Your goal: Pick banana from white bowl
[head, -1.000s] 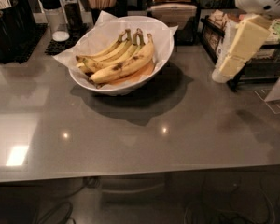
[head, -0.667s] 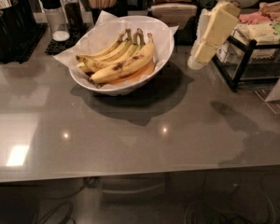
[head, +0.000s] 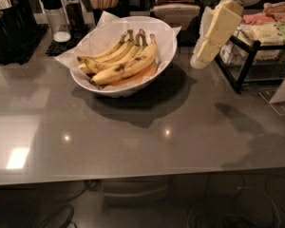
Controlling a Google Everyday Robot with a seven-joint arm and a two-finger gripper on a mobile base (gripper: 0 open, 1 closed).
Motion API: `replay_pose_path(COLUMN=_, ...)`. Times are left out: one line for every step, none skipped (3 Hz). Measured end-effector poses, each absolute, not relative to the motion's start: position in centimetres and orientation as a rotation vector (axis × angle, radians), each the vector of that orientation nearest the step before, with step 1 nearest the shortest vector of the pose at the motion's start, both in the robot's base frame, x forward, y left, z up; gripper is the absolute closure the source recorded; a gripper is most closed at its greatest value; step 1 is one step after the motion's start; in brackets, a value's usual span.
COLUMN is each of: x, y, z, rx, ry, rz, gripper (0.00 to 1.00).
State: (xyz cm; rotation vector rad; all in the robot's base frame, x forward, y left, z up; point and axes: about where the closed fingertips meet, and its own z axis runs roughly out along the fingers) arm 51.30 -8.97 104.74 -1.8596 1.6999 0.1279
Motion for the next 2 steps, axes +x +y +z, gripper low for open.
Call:
replay_pose_path(x=53.1, y=-6.0, z=103.4, rx=-1.932, ry=1.616, rz=0.208, gripper=0.00)
replay_pose_path(x=55.0, y=-2.1, z=101.6, rx=-2.014, ry=1.521, rz=0.307, gripper=0.00)
